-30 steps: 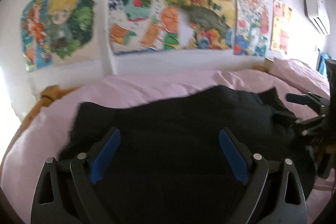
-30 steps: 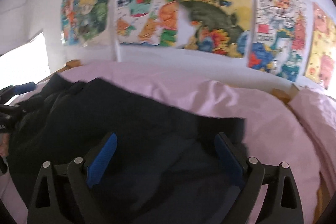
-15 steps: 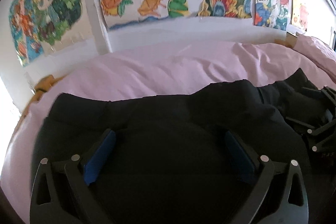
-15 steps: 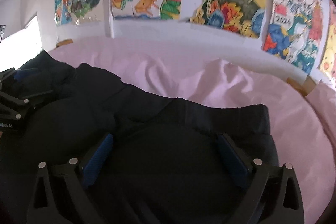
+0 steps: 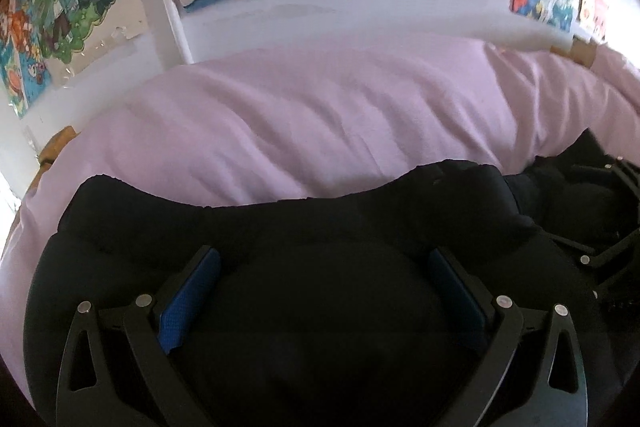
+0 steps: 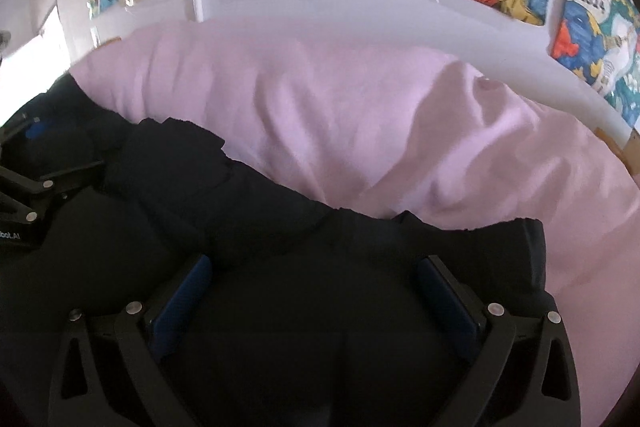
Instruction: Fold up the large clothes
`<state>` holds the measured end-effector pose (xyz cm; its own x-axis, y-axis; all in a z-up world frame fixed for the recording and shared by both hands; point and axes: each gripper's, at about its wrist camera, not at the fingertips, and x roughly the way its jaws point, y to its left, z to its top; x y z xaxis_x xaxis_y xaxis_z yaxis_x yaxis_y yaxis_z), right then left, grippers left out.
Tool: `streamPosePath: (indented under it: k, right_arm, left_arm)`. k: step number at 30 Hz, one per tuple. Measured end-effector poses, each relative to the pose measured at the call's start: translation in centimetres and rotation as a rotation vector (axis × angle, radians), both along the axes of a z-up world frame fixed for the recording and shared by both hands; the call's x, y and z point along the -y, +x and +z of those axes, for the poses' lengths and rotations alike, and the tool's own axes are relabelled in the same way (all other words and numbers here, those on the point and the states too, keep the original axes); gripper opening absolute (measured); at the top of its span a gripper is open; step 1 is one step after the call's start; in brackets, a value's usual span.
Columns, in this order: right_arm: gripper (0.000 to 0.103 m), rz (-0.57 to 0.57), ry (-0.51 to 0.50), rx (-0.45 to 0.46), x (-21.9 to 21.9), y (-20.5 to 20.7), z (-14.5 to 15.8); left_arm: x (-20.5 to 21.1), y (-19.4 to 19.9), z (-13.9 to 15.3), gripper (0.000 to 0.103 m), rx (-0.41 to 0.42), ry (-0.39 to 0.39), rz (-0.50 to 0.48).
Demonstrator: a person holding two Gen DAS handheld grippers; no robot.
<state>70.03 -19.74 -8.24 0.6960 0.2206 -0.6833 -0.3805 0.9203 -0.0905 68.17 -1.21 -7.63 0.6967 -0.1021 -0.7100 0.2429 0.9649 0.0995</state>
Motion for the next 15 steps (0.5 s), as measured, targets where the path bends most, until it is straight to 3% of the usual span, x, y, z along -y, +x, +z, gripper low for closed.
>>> streamPosePath:
  k: [6,15]
  right_arm:
    - [0.103,-0.008,0.013,-0.011,0.1,1.3,-1.2]
    - [0.103,-0.013,0.067,0.058,1.6,-2.0,0.2]
  left_arm:
    - [0.1,0.7,-0.8,0.102,-0.003,0.028,0.020]
    - [-0.1,-1.8,0.7,0.102,0.035,-0.006,0.000]
